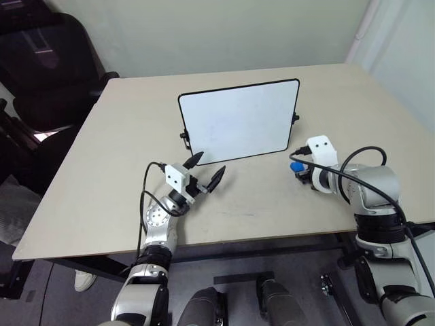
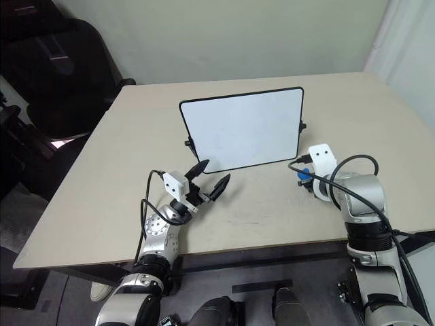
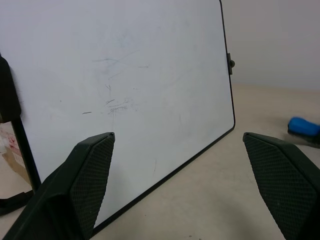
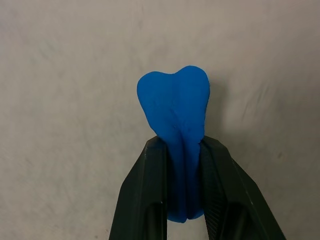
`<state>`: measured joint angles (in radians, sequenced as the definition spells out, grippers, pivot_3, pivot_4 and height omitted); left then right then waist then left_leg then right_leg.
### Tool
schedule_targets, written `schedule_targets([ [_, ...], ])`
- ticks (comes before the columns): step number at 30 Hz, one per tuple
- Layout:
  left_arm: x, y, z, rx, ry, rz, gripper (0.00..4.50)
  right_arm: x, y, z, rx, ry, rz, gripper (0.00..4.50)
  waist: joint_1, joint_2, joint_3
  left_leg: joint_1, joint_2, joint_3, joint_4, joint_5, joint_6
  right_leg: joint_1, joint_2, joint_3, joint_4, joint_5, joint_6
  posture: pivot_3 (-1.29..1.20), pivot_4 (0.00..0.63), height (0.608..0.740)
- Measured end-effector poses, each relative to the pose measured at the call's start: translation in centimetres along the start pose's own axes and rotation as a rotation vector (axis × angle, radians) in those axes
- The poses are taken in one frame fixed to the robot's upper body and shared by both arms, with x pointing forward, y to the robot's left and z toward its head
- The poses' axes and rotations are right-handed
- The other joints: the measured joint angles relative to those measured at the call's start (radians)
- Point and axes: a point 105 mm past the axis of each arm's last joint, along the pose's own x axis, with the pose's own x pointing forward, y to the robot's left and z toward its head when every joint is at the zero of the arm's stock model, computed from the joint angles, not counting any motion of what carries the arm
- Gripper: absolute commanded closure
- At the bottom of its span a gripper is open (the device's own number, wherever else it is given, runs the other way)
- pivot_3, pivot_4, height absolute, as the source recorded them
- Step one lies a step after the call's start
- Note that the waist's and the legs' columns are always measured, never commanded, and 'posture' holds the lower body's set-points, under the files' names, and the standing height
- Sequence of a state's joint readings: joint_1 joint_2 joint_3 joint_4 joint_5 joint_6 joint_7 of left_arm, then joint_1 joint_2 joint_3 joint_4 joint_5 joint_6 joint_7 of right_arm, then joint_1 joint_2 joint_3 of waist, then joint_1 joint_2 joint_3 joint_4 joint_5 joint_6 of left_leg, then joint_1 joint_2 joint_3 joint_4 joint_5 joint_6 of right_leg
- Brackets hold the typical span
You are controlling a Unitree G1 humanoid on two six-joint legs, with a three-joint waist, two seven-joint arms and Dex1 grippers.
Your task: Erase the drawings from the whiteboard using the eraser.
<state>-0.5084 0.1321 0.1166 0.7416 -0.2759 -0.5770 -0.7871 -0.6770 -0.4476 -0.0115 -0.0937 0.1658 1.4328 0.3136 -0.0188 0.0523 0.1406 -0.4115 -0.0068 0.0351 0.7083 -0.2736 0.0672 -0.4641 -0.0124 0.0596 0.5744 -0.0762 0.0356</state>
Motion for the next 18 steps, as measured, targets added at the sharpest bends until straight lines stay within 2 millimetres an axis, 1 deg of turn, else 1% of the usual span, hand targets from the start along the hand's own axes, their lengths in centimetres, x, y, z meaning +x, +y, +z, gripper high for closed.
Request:
schedule_targets([
  [1, 0.0, 0.0, 0.0, 0.0, 0.0, 0.0, 0.0, 0.1, 0.0, 0.0, 0.001, 0.0, -0.001, 2.97, 0.0, 0.0, 0.0, 0.0, 0.0, 0.0, 0.0, 0.0, 0.0, 0.0, 0.0, 0.0, 0.0, 0.0, 0.0, 0.0, 0.15, 0.726],
  [5, 0.0, 0.0, 0.1, 0.002, -0.001, -0.001, 0.0, 0.1, -0.1, 0.3, 0.001, -0.023, -0.003, 1.63, 0.002, 0.0, 0.0, 0.0, 0.0, 0.0, 0.0, 0.0, 0.0, 0.0, 0.0, 0.0, 0.0, 0.0, 0.0, 0.0, 0.15, 0.726],
  [8, 0.1, 0.0, 0.1, 0.001, -0.002, -0.001, 0.0, -0.4, -0.2, 1.2, -0.029, -0.102, -0.003, 0.67, 0.005, 0.0, 0.0, 0.0, 0.0, 0.0, 0.0, 0.0, 0.0, 0.0, 0.0, 0.0, 0.0, 0.0, 0.001, 0.0, 0.15, 0.726],
  [10, 0.2, 0.0, 0.1, -0.001, -0.004, -0.002, 0.0, -1.1, -0.2, 1.9, -0.056, -0.224, 0.01, 0.67, 0.007, 0.0, 0.0, 0.0, 0.0, 0.0, 0.0, 0.0, 0.0, 0.001, 0.0, 0.0, -0.001, -0.001, 0.001, 0.0, 0.15, 0.726],
  [12, 0.2, -0.1, 0.1, -0.002, -0.006, -0.002, 0.0, -1.8, -0.3, 2.2, -0.087, -0.333, 0.019, 0.67, 0.009, 0.0, 0.0, 0.0, 0.0, -0.001, 0.0, 0.0, 0.0, 0.002, 0.0, 0.0, -0.001, -0.001, 0.002, 0.0, 0.15, 0.726],
  [14, 0.3, -0.2, 0.1, -0.005, -0.01, -0.003, 0.0, -3.0, -0.1, 1.6, -0.098, -0.443, 0.069, 0.67, 0.011, 0.001, -0.001, 0.0, 0.0, -0.001, -0.001, 0.0, 0.0, 0.003, 0.0, 0.0, -0.001, -0.002, 0.003, 0.0, 0.15, 0.726],
  [16, 0.3, -0.3, 0.1, -0.009, -0.011, -0.005, 0.0, -4.0, 0.5, 0.8, -0.04, -0.539, 0.126, 0.67, 0.011, 0.001, -0.001, 0.001, 0.0, -0.001, -0.001, 0.0, 0.0, 0.003, 0.0, 0.0, -0.002, -0.003, 0.003, 0.0, 0.15, 0.726],
  [18, 0.3, -0.4, 0.0, -0.011, -0.01, -0.012, 0.0, -4.5, 1.2, 0.0, 0.021, -0.592, 0.182, 0.67, 0.008, 0.001, -0.001, 0.001, 0.0, -0.001, -0.001, 0.0, 0.0, 0.004, 0.001, 0.001, -0.002, -0.003, 0.003, 0.0, 0.15, 0.726],
])
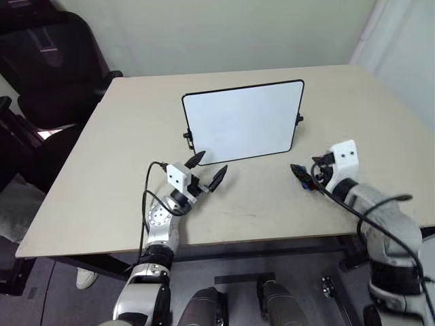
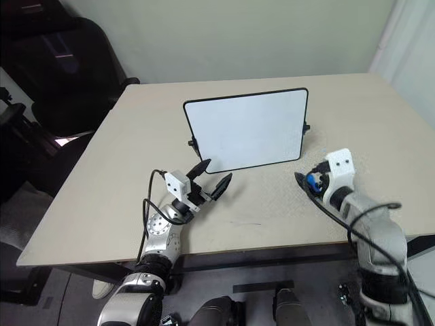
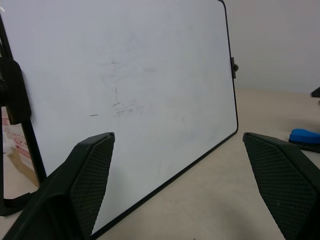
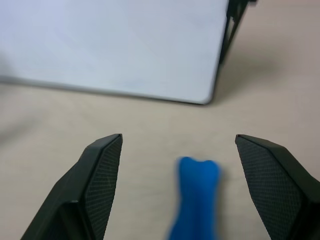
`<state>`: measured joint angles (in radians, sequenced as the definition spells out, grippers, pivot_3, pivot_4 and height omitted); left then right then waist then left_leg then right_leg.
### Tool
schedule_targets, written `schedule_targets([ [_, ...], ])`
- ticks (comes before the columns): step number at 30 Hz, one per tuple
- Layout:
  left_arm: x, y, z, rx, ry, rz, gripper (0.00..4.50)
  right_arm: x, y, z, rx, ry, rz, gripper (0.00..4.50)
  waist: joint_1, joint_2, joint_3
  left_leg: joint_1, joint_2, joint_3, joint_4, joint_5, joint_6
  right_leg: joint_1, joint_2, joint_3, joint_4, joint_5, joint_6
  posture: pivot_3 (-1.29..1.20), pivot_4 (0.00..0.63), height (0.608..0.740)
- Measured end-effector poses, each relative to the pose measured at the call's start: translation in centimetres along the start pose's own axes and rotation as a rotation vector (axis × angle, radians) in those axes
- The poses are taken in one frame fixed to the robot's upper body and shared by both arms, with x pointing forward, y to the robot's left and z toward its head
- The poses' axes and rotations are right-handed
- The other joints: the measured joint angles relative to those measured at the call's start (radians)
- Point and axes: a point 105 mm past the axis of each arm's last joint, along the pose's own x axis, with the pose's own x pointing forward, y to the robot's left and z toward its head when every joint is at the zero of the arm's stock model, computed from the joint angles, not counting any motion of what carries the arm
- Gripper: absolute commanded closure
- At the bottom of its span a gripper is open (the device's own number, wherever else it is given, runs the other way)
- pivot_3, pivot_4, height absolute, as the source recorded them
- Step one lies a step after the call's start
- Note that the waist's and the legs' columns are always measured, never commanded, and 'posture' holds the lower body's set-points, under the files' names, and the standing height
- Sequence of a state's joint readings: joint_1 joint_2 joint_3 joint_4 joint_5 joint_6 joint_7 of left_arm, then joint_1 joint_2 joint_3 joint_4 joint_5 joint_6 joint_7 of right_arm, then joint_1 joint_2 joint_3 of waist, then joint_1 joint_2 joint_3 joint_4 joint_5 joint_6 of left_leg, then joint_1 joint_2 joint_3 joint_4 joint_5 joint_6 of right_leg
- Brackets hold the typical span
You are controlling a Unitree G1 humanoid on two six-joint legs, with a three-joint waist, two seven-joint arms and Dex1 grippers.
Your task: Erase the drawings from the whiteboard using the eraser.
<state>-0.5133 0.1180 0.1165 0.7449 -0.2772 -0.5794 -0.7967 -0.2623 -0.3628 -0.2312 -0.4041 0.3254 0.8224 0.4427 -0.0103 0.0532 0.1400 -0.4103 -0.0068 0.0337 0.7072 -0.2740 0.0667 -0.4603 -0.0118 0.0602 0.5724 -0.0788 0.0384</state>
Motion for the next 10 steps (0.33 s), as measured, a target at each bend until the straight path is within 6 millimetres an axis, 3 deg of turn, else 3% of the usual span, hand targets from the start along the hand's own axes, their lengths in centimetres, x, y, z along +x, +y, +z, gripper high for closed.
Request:
schedule_targets([
  [5, 0.0, -0.2, 0.0, -0.003, -0.001, -0.017, 0.0, -1.8, 1.7, 0.4, 0.069, -0.186, 0.067, 0.67, -0.005, 0.0, 0.0, 0.0, 0.0, -0.001, 0.0, -0.005, -0.008, 0.003, 0.0, 0.0, -0.006, 0.0, 0.001, 0.0, 0.15, 0.726],
  [10, -0.1, -0.2, 0.1, -0.021, 0.0, -0.03, 0.0, -1.9, 2.7, 0.6, 0.015, -0.238, 0.108, 0.67, -0.005, 0.0, 0.0, 0.001, 0.0, -0.001, -0.002, -0.006, -0.01, 0.006, 0.0, 0.0, -0.012, 0.0, 0.001, 0.0, 0.15, 0.726],
])
